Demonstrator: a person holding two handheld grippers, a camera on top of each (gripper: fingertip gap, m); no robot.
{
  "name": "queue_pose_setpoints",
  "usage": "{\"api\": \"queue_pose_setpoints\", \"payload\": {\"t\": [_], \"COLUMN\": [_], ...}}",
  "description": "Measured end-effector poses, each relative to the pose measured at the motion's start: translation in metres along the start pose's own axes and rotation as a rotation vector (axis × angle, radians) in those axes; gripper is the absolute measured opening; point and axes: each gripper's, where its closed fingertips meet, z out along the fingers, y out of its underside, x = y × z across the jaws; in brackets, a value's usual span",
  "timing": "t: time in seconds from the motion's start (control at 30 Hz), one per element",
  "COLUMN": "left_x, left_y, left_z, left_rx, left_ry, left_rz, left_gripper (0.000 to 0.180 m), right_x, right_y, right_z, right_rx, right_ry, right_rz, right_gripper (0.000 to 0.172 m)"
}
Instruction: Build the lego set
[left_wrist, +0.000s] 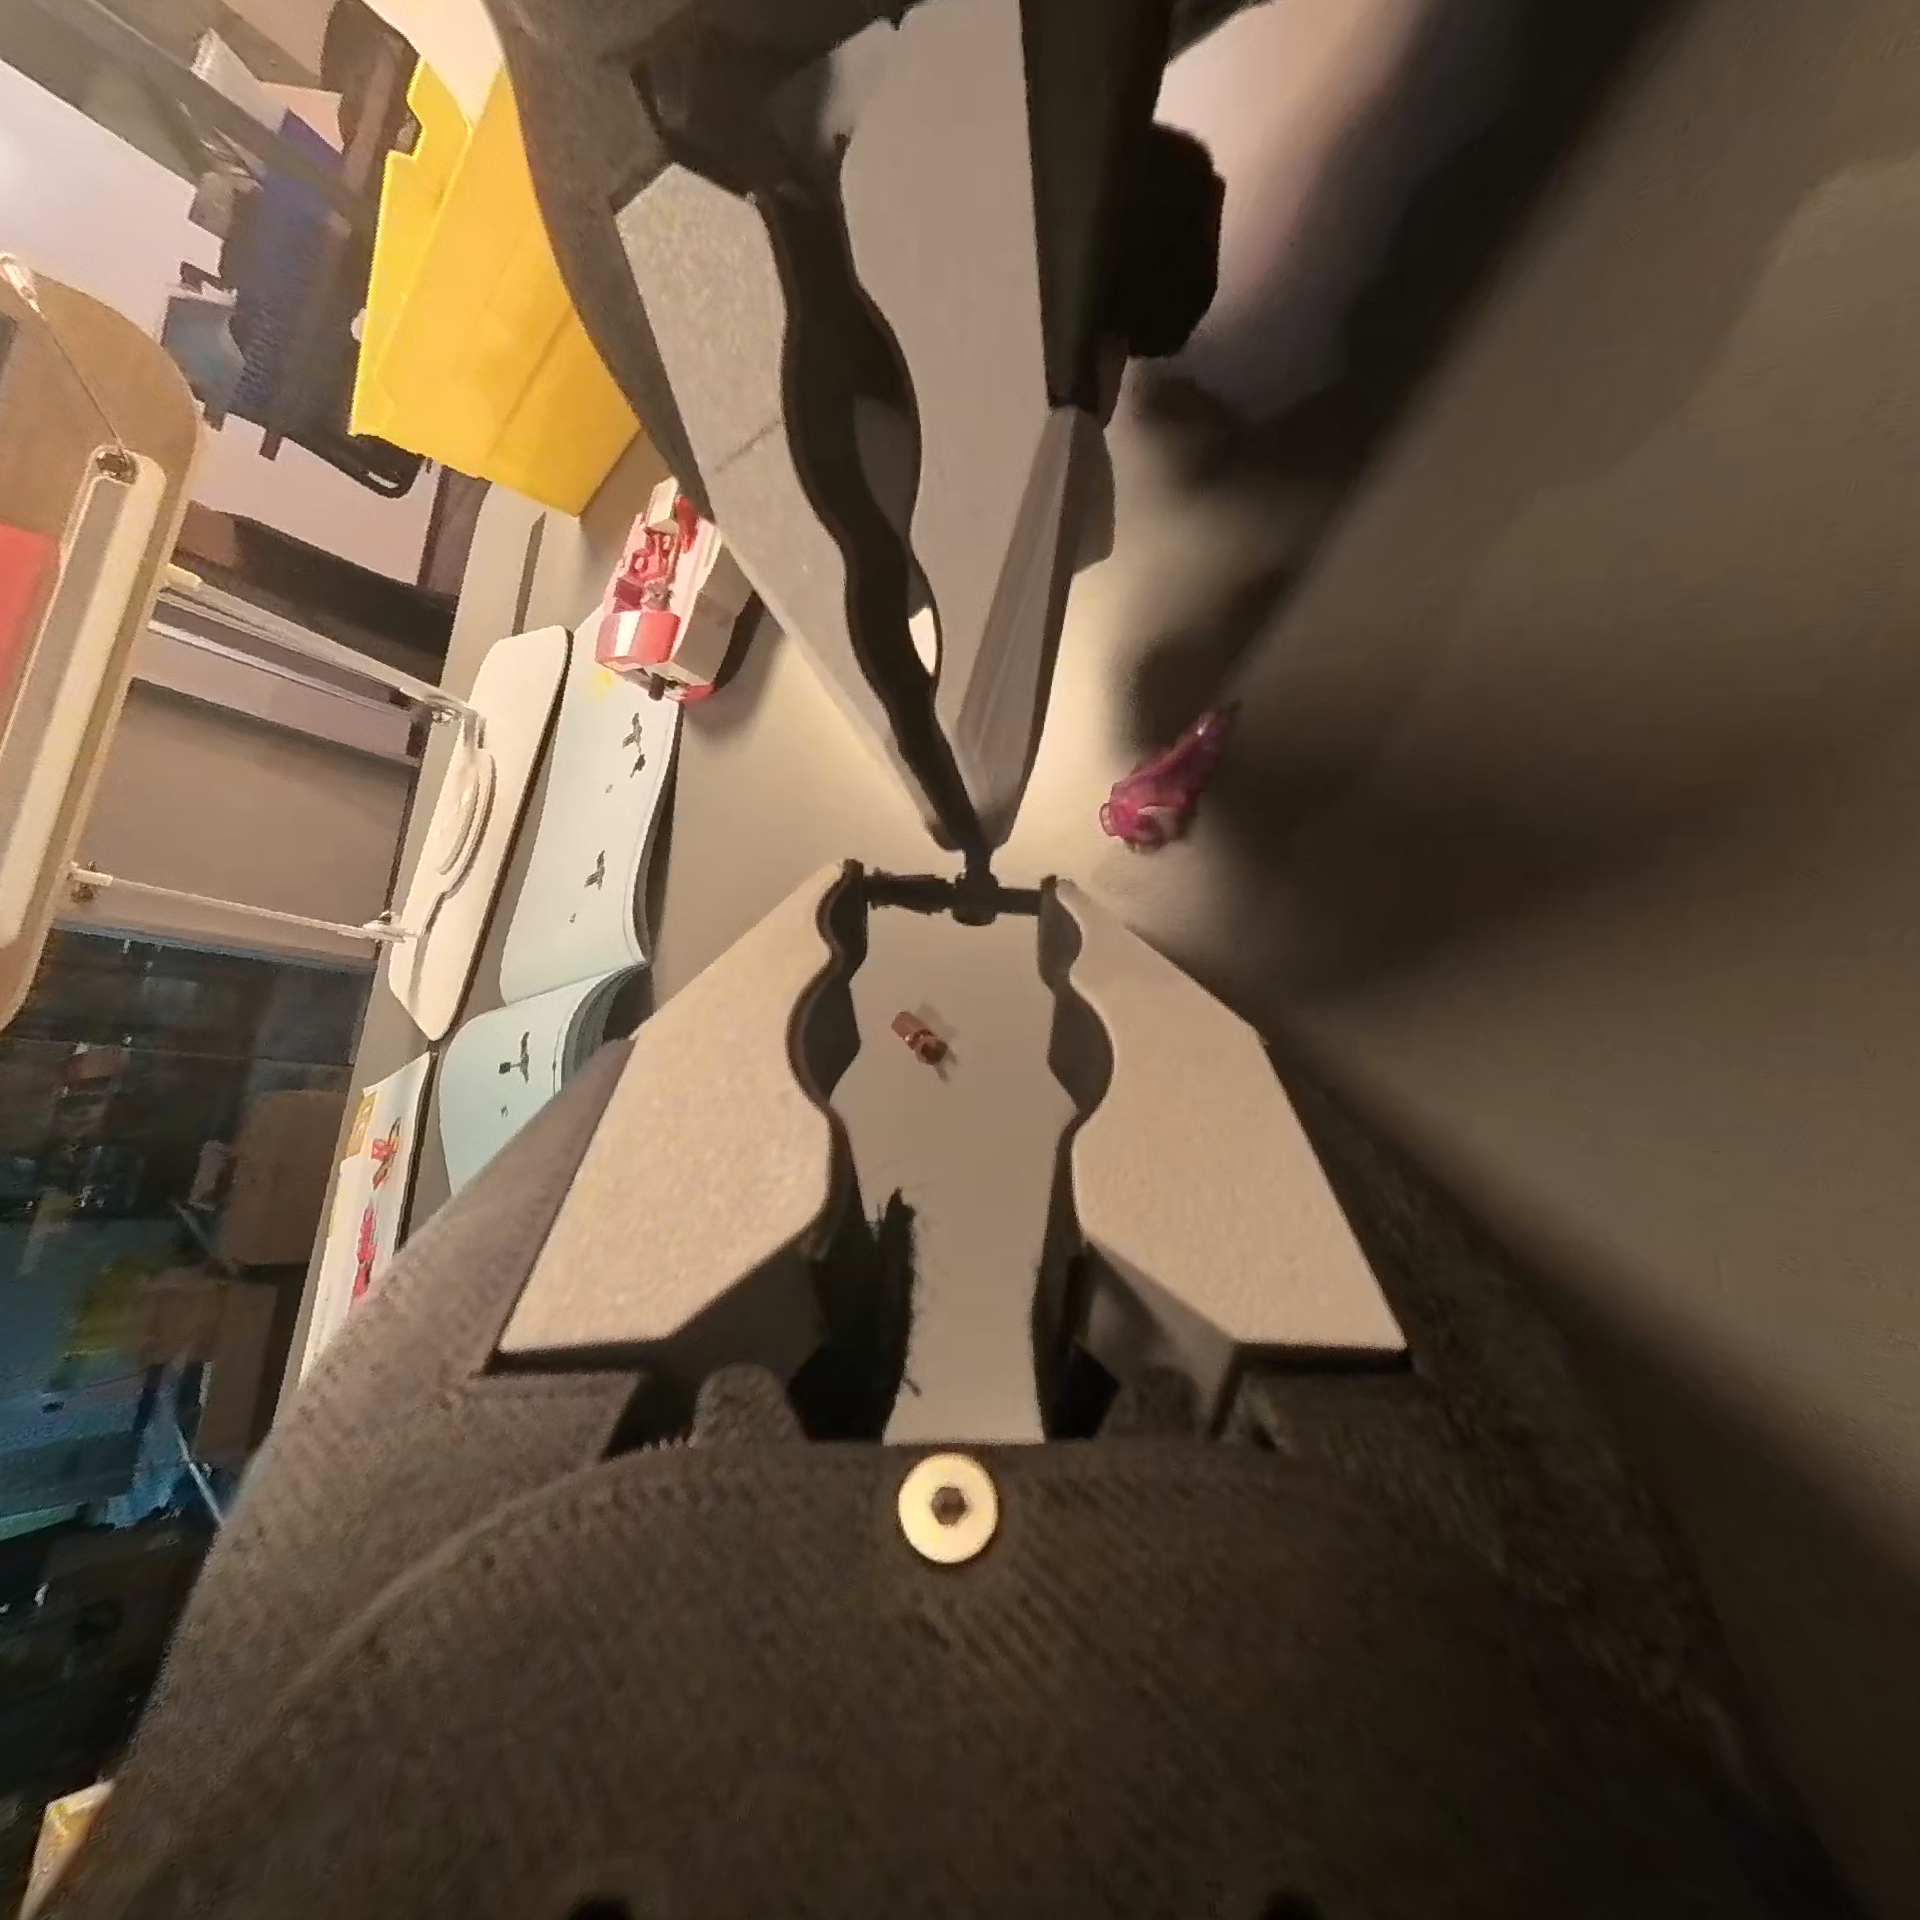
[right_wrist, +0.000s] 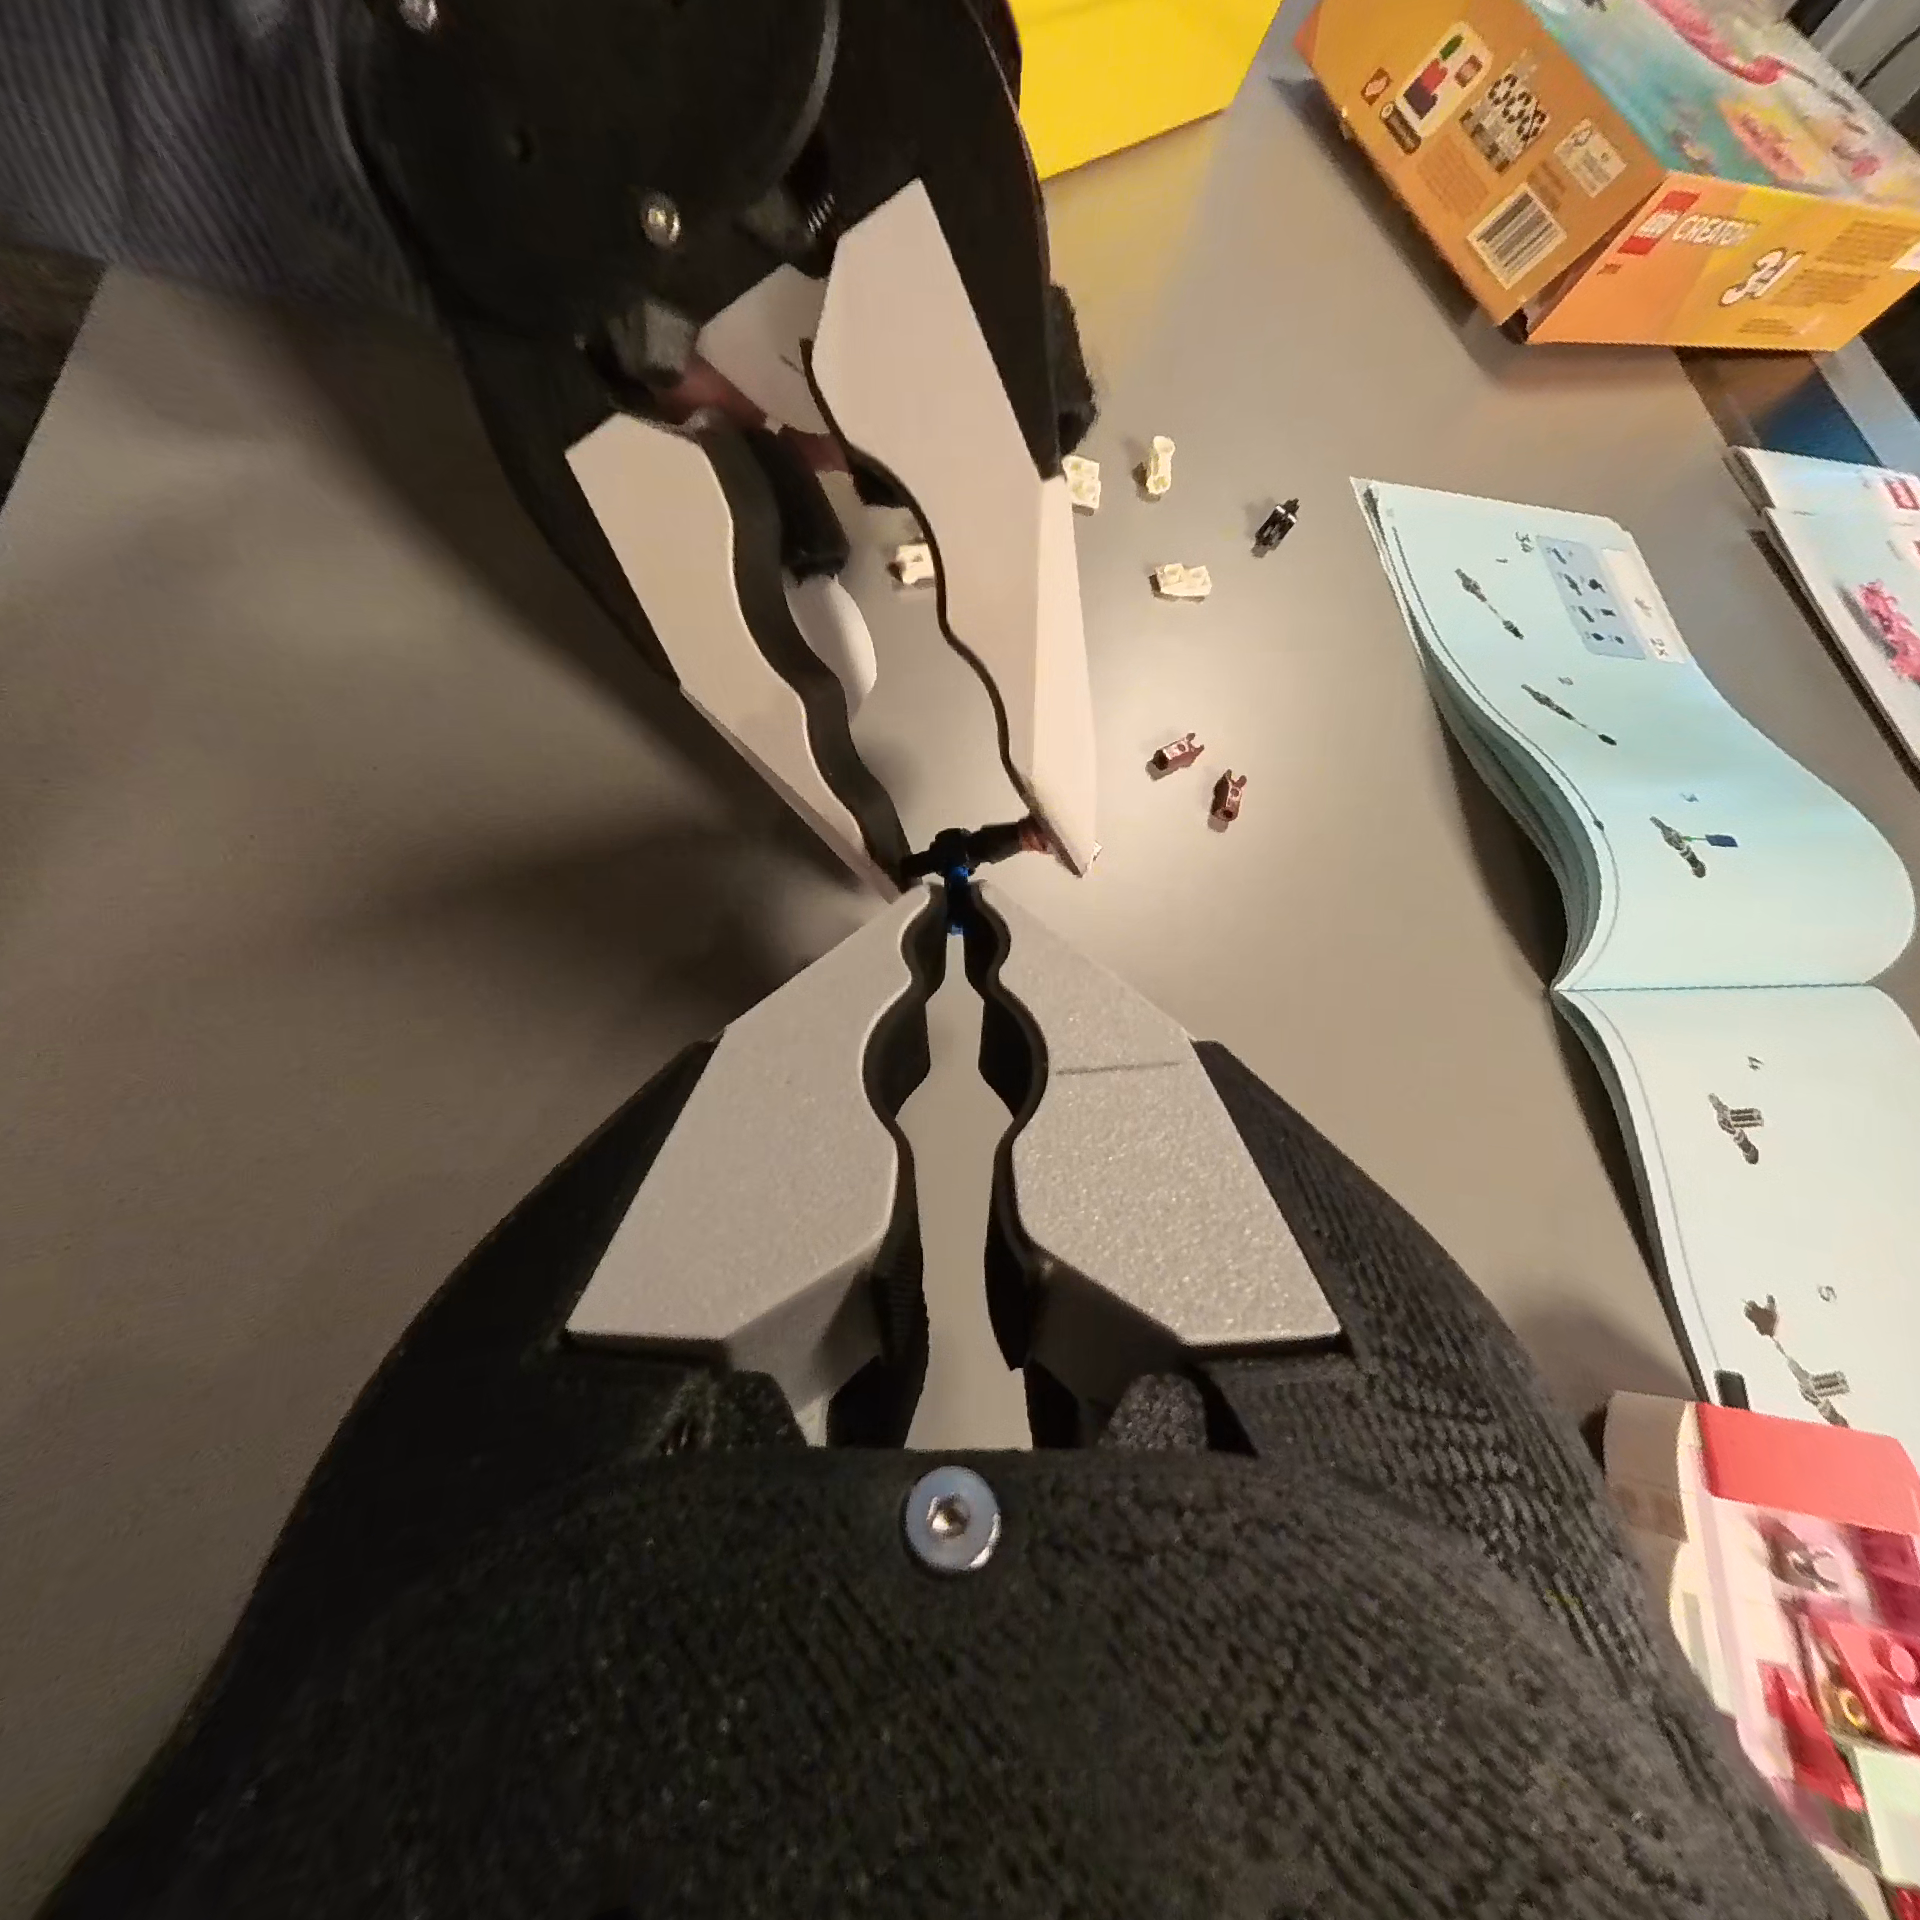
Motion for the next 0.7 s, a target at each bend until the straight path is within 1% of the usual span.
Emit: {"api": "queue_pose_setpoints", "payload": {"t": [0.1,0.17,0.27,0.4,0.57,0.7], "left_x": [-0.001,-0.001,-0.003,-0.008,-0.008,-0.015], "left_y": [-0.002,-0.002,-0.004,-0.019,-0.018,-0.021], "left_z": [-0.001,-0.001,-0.002,-0.01,-0.009,-0.011], "left_rx": [0.018,0.024,0.06,0.178,0.176,0.192], "left_ry": [0.001,0.006,0.013,0.031,0.028,-0.003], "left_rz": [-0.016,-0.026,-0.078,-0.181,-0.175,-0.195], "left_gripper": [0.032,0.032,0.032,0.032,0.032,0.032], "right_x": [0.0,0.0,0.001,-0.001,-0.001,0.004], "right_y": [-0.003,-0.003,-0.006,-0.02,-0.019,-0.024], "right_z": [-0.002,-0.002,-0.004,-0.012,-0.011,-0.014], "right_rx": [0.021,0.018,0.042,0.142,0.134,0.18], "right_ry": [0.002,0.019,0.03,-0.006,0.0,-0.003], "right_rz": [-0.022,-0.068,-0.094,-0.054,-0.056,0.014], "right_gripper": [0.0,0.0,0.001,0.0,0.0,0.001]}}
